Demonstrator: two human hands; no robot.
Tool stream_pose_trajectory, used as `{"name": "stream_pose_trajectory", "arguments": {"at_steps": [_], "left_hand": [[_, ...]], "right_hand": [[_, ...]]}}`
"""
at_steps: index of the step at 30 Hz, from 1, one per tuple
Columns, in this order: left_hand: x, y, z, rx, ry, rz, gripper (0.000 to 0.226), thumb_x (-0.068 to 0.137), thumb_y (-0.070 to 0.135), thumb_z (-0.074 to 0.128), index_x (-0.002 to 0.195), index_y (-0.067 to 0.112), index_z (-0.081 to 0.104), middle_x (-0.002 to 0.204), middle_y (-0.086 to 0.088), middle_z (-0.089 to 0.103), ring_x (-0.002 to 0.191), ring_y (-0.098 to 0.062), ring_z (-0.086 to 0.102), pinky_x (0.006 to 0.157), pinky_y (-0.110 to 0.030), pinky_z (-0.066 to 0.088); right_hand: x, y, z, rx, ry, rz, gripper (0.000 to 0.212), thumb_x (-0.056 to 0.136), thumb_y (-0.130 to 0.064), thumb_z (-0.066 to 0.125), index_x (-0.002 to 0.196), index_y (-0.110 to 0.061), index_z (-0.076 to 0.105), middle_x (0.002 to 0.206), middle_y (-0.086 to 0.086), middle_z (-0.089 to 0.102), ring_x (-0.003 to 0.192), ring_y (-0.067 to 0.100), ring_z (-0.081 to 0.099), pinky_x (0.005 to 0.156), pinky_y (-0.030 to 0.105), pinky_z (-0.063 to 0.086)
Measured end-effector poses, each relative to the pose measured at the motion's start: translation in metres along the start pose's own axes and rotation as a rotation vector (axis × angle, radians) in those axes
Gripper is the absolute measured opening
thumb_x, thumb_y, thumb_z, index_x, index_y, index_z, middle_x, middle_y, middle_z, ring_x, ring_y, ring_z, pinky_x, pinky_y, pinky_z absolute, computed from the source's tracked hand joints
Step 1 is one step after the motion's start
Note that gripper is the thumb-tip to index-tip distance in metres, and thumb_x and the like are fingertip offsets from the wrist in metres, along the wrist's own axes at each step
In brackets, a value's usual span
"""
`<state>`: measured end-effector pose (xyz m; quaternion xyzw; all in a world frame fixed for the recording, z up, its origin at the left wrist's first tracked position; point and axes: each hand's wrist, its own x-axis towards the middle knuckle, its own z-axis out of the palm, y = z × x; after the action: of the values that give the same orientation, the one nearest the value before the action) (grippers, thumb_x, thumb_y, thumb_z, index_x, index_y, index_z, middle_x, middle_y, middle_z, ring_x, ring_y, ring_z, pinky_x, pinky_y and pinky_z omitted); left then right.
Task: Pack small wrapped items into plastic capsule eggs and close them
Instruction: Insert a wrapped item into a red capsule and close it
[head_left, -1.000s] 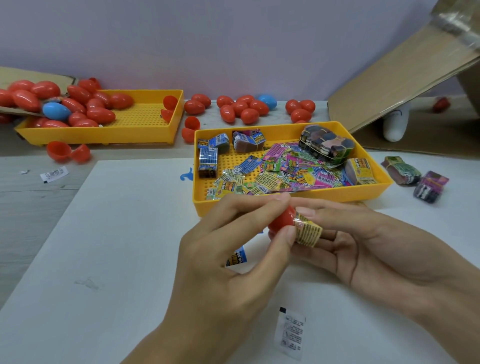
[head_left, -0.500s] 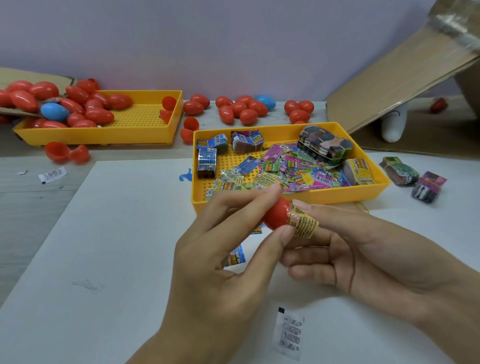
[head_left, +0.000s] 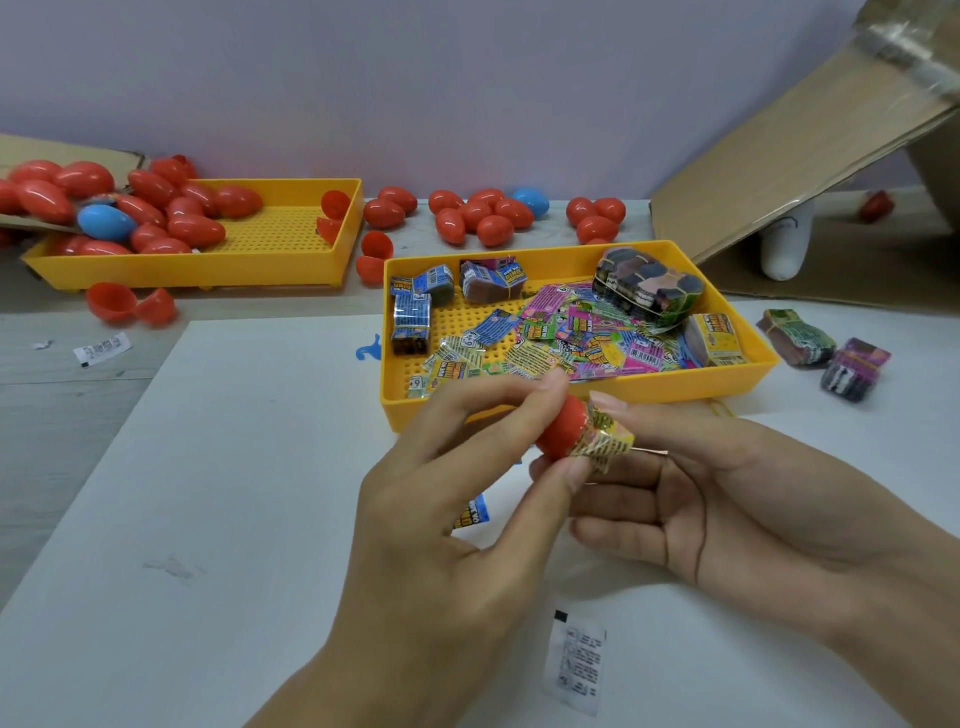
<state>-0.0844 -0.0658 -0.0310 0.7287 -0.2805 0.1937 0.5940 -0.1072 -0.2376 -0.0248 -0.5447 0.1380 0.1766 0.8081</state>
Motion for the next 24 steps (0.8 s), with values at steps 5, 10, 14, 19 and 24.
{"name": "stream_pose_trajectory", "arguments": {"at_steps": [5,10,14,19,24], "left_hand": [[0.001,-0.003,0.002,0.02,0.003,-0.028,0.044,0.084,0.019,0.074,0.126,0.018,0.062,0.115,0.002,0.062,0.11,-0.021,0.064,0.092,-0.031,0.054],[0.001,-0.003,0.002,-0.067,0.031,-0.071,0.039,0.084,0.023,0.071,0.123,0.02,0.068,0.113,0.003,0.064,0.107,-0.026,0.066,0.089,-0.041,0.056],[0.002,-0.005,0.001,-0.083,0.063,-0.094,0.035,0.083,0.021,0.072,0.118,0.019,0.072,0.111,0.002,0.066,0.106,-0.029,0.067,0.089,-0.042,0.056],[0.004,-0.004,0.0,-0.152,0.144,-0.105,0.028,0.081,0.017,0.077,0.109,0.017,0.074,0.107,-0.002,0.066,0.098,-0.023,0.07,0.085,-0.028,0.059],[0.005,-0.003,-0.001,-0.17,0.166,-0.112,0.026,0.08,0.017,0.074,0.106,0.019,0.074,0.106,-0.002,0.065,0.097,-0.021,0.07,0.082,-0.026,0.059]], "right_hand": [[0.005,-0.034,0.01,0.093,-0.128,0.052,0.039,0.071,-0.026,0.078,0.108,-0.012,0.077,0.108,0.023,0.072,0.08,0.026,0.075,0.068,0.035,0.062],[0.002,-0.032,0.008,0.05,-0.189,0.062,0.038,0.078,-0.033,0.078,0.112,-0.016,0.075,0.107,0.018,0.074,0.086,0.025,0.075,0.068,0.033,0.06],[0.002,-0.03,0.01,-0.051,-0.209,0.03,0.035,0.079,-0.036,0.071,0.11,-0.021,0.075,0.106,0.013,0.075,0.09,0.025,0.074,0.065,0.03,0.059],[0.0,-0.027,0.015,-0.109,-0.019,-0.071,0.041,0.069,-0.036,0.082,0.098,-0.008,0.076,0.106,0.015,0.073,0.092,0.026,0.074,0.06,0.032,0.058],[-0.003,-0.027,0.019,-0.14,0.044,-0.175,0.043,0.063,-0.039,0.081,0.089,-0.004,0.076,0.108,0.022,0.069,0.092,0.02,0.072,0.055,0.03,0.055]]}}
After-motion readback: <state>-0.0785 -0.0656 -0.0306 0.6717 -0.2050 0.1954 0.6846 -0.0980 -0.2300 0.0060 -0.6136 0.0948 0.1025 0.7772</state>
